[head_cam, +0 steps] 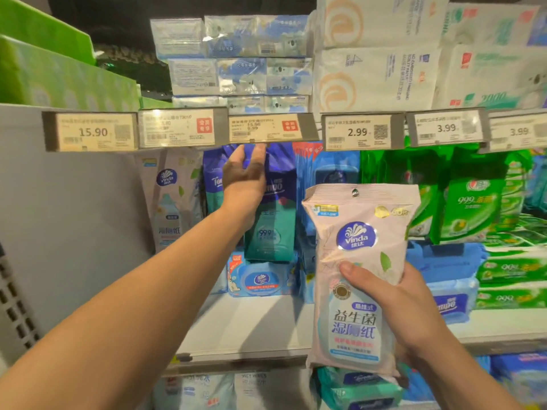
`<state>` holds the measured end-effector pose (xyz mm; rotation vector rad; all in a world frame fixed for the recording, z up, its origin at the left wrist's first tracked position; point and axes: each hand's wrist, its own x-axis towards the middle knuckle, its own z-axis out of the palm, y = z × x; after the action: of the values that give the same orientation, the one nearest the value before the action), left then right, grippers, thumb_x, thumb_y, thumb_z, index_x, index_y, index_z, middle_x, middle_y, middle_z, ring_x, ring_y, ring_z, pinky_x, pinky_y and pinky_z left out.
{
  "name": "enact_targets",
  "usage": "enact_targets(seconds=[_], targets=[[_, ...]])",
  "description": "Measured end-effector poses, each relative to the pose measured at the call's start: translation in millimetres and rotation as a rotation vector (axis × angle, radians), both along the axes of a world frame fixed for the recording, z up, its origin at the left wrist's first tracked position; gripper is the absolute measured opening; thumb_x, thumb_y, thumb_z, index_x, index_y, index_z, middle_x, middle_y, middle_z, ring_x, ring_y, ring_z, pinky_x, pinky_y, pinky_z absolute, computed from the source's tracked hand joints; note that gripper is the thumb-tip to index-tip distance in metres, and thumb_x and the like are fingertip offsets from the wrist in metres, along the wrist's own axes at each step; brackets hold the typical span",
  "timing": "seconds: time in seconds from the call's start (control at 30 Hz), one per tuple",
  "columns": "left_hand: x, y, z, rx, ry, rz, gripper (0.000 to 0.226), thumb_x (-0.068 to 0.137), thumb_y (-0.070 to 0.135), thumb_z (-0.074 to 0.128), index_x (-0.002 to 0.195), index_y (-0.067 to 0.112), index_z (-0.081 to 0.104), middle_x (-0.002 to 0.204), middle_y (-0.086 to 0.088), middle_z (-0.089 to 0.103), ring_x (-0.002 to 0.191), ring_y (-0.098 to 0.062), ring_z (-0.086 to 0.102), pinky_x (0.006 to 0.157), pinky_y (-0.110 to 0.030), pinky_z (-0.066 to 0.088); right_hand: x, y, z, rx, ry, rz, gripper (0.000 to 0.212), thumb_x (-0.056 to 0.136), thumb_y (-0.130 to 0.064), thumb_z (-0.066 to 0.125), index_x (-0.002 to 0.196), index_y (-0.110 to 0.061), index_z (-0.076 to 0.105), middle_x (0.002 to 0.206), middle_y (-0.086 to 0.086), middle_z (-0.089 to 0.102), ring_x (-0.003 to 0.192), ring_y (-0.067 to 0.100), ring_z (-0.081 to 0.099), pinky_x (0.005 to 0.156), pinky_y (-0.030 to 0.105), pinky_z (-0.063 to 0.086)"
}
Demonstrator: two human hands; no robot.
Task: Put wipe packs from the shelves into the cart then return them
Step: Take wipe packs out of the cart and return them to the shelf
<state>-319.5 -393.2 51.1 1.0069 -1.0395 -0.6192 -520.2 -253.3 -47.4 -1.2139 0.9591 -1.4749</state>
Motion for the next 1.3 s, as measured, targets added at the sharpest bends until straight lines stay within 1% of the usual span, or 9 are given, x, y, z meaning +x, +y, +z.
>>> enact_targets(seconds=[0.1, 0.2, 0.5, 0.6, 0.67, 0.77, 0.87, 1.07, 1.3], targets=[[1.5, -23.9, 2.0, 0.027, -0.194, 0.168, 0.032, 0.093, 0.041, 0.053, 0.092, 0.009, 0.057, 0.118, -0.018, 0.061, 0.115, -0.037, 0.055, 0.098, -0.045, 0.046, 4.9, 7.0, 2.5, 0.023, -0.027, -0.007, 0.05, 0.054, -0.019, 0.091, 0.1, -0.011, 0.073, 0.09, 0.01, 0.078, 0.084, 0.031, 0.076, 0.079, 0.045, 0.059], [4.4, -43.9, -3.0, 0.072, -0.248, 0.243, 0.049, 0.095, 0.044, 0.052, 0.123, 0.004, 0.06, 0.132, -0.019, 0.057, 0.126, -0.039, 0.05, 0.107, -0.043, 0.041, 8.1, 14.3, 2.2, 0.054, -0.035, 0.019, 0.049, 0.056, -0.018, 0.092, 0.1, -0.012, 0.073, 0.092, 0.01, 0.078, 0.086, 0.03, 0.076, 0.084, 0.05, 0.059], [-1.8, -32.1, -14.5, 0.053, -0.19, 0.362, 0.062, 0.091, 0.043, 0.063, 0.144, 0.015, 0.045, 0.145, -0.014, 0.041, 0.134, -0.028, 0.043, 0.113, -0.033, 0.033, 6.3, 15.3, 10.5, 0.056, -0.081, 0.071, 0.026, 0.079, -0.015, 0.078, 0.104, -0.013, 0.073, 0.095, 0.01, 0.078, 0.087, 0.029, 0.076, 0.08, 0.044, 0.061], [-5.1, 21.3, -43.6, -0.05, -0.092, 0.073, 0.043, 0.087, 0.044, 0.06, 0.121, 0.017, 0.061, 0.127, -0.008, 0.062, 0.112, -0.021, 0.061, 0.105, -0.044, 0.046, 21.8, 3.9, 11.3, 0.081, -0.142, 0.092, 0.024, 0.082, -0.019, 0.075, 0.105, -0.013, 0.072, 0.096, 0.013, 0.077, 0.086, 0.03, 0.075, 0.077, 0.043, 0.06], [-3.6, 69.6, -62.0, 0.019, -0.041, -0.25, 0.044, 0.086, 0.049, 0.052, 0.112, 0.016, 0.065, 0.109, -0.001, 0.072, 0.09, -0.014, 0.068, 0.085, -0.042, 0.055, 39.1, -6.7, 11.3, 0.112, -0.173, 0.103, 0.029, 0.084, -0.024, 0.074, 0.11, -0.013, 0.071, 0.097, 0.014, 0.077, 0.087, 0.031, 0.075, 0.078, 0.044, 0.059], [10.5, 117.9, -85.5, 0.082, -0.132, -0.522, 0.044, 0.092, 0.048, 0.058, 0.127, 0.021, 0.06, 0.116, -0.001, 0.074, 0.099, -0.02, 0.071, 0.078, -0.037, 0.057, 70.0, -21.7, 12.1, 0.158, -0.216, 0.12, 0.035, 0.087, -0.036, 0.071, 0.113, -0.013, 0.071, 0.098, 0.015, 0.077, 0.088, 0.033, 0.075, 0.079, 0.048, 0.059], [39.0, 133.0, -98.9, 0.088, -0.01, -0.544, 0.055, 0.082, 0.025, 0.074, 0.135, 0.024, 0.056, 0.118, -0.009, 0.073, 0.107, -0.031, 0.07, 0.088, -0.044, 0.058, 100.7, -30.9, 9.2, 0.227, -0.249, 0.199, 0.04, 0.089, -0.044, 0.066, 0.114, -0.012, 0.071, 0.103, 0.019, 0.075, 0.095, 0.038, 0.072, 0.084, 0.057, 0.057], [89.7, 152.4, -107.9, 0.123, 0.095, -0.508, 0.053, 0.081, 0.017, 0.073, 0.132, 0.026, 0.061, 0.116, -0.014, 0.073, 0.104, -0.032, 0.071, 0.086, -0.043, 0.059, 153.0, -47.6, 9.2, 0.27, -0.325, 0.321, 0.065, 0.079, -0.047, 0.072, 0.132, -0.011, 0.06, 0.124, 0.023, 0.067, 0.114, 0.043, 0.064, 0.098, 0.067, 0.046], [124.3, 168.8, -119.1, 0.119, 0.089, -0.496, 0.052, 0.086, 0.013, 0.069, 0.136, 0.023, 0.057, 0.12, -0.015, 0.071, 0.102, -0.031, 0.07, 0.083, -0.04, 0.061, 182.0, -57.1, 39.3, 0.25, -0.243, 0.27, 0.038, 0.087, -0.014, 0.065, 0.122, 0.0, 0.064, 0.113, 0.025, 0.07, 0.104, 0.041, 0.069, 0.083, 0.059, 0.057]])
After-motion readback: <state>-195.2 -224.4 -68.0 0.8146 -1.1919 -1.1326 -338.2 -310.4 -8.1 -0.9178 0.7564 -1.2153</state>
